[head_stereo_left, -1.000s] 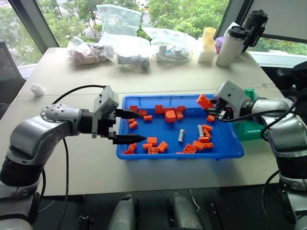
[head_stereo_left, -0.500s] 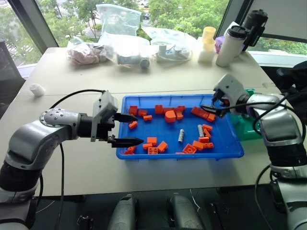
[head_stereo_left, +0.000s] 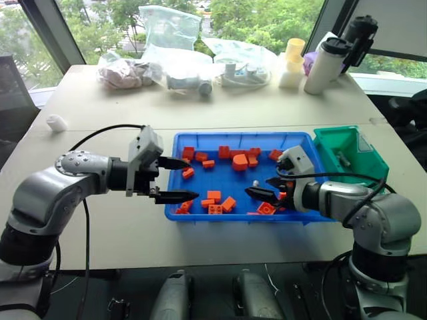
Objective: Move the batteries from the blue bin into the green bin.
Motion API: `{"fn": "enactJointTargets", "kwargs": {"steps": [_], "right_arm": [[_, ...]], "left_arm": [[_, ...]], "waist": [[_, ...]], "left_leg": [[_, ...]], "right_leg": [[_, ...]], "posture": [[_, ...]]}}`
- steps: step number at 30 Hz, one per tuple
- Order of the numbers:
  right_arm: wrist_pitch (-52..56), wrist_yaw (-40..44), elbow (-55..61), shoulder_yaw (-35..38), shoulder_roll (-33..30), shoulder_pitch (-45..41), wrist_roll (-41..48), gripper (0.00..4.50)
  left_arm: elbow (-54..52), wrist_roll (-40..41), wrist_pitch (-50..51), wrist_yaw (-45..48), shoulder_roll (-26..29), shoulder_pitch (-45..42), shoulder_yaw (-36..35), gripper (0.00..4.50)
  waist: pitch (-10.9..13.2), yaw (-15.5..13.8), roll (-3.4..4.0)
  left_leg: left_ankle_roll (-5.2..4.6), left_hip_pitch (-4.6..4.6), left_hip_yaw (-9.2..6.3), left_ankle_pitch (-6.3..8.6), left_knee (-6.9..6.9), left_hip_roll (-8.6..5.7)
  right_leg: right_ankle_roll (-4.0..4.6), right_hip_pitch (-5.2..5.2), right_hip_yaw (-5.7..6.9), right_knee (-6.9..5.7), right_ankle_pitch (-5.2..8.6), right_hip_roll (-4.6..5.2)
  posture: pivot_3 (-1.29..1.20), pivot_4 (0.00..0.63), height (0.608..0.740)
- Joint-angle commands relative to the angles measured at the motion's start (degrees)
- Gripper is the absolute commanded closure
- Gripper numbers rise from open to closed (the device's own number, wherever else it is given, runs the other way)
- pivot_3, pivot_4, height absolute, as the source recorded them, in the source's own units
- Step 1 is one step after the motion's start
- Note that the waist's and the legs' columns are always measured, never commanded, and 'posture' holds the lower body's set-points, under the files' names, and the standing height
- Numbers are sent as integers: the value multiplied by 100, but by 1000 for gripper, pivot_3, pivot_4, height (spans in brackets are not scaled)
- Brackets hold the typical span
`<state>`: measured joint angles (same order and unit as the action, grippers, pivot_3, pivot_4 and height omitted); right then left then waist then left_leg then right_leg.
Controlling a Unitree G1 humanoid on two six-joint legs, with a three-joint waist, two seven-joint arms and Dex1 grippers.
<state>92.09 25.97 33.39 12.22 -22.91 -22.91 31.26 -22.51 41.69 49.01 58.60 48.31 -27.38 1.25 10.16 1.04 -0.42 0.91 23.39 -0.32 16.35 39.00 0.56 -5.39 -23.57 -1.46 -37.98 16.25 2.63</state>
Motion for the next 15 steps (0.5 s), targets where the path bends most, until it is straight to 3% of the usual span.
{"fn": "enactJointTargets", "kwargs": {"steps": [1,8,11,15], "right_arm": [[41,-582,6,2,54,12,537,37],[41,-1551,-802,-637,342,-392,382,37],[41,-1710,-1093,-1024,70,-433,93,793],[35,-1598,-1001,-1455,-294,-398,-15,2831]], "left_arm": [[-75,21,-48,7,-9,-76,-66,0],[-84,38,-3,-61,-93,-150,-65,0],[-183,104,75,-155,-146,-119,-117,0],[-255,200,152,-269,-156,-67,-219,0]], "waist": [[0,10,0],[0,4,-1],[-1,-12,-2],[-12,-26,-21]], "left_leg": [[0,0,0,0,-1,1],[0,0,2,0,-1,2],[0,-1,0,0,-1,2],[0,-2,-3,0,0,-1]], "right_leg": [[0,-1,0,-1,0,-1],[0,-1,-1,0,0,-3],[0,1,0,0,0,-3],[0,7,1,5,0,0]], "posture": [[0,150,740],[0,150,740],[0,150,740],[0,150,740]]}}
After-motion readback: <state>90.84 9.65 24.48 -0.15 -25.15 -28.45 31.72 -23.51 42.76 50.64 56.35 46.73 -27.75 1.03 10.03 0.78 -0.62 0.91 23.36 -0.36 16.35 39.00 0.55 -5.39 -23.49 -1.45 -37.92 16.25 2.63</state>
